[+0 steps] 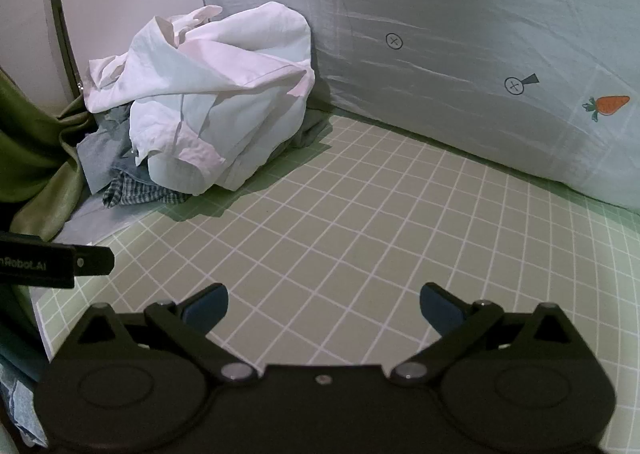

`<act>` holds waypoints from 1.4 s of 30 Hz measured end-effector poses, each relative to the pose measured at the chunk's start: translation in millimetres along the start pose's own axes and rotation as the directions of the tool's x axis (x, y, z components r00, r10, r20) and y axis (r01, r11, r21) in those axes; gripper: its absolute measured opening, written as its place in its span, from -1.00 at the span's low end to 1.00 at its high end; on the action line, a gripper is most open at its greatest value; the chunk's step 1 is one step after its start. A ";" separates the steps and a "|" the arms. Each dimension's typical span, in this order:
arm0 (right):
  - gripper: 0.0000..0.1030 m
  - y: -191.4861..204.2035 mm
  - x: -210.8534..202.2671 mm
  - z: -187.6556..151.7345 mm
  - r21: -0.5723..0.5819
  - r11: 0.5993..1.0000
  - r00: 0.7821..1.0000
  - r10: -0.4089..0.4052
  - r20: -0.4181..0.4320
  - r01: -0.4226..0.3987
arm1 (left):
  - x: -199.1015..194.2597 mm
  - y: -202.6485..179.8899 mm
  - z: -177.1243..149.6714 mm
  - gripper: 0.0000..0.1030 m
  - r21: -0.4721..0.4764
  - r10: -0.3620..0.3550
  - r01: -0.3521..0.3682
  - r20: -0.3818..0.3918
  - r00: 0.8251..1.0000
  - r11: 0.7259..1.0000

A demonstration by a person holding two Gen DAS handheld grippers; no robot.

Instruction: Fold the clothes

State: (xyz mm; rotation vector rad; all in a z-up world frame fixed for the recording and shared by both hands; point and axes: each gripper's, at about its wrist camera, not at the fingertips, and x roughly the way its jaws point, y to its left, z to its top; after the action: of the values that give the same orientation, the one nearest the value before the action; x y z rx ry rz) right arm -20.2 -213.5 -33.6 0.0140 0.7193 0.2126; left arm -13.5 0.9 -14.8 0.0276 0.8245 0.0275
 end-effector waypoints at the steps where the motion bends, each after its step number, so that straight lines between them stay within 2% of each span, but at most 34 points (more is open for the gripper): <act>1: 1.00 -0.1 -0.1 -0.1 0.000 1.000 1.000 0.001 0.000 -0.001 | -1.3 -0.2 -1.0 1.00 0.000 0.001 -0.001 0.000 1.000 1.000; 7: 1.00 -1.1 -2.2 -1.5 0.002 1.000 1.000 -0.001 0.000 0.001 | -2.6 -0.6 10.5 1.00 -0.004 0.002 -0.002 -0.019 1.000 1.000; 31: 1.00 -1.6 0.7 -1.5 0.007 1.000 1.000 -0.011 -0.014 0.011 | 1.1 -1.2 17.0 1.00 -0.004 -0.004 0.004 -0.042 0.999 1.000; 42: 1.00 -3.2 11.6 -2.0 0.014 1.000 0.999 -0.011 -0.047 0.011 | 16.0 -0.7 18.6 1.00 -0.008 -0.005 0.004 -0.090 0.996 1.000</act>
State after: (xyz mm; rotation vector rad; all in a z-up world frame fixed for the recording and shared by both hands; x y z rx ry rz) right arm -12.4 -214.4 -42.9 0.0185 0.7675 0.1979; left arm 11.1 0.6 -13.9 0.0172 0.9144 0.0281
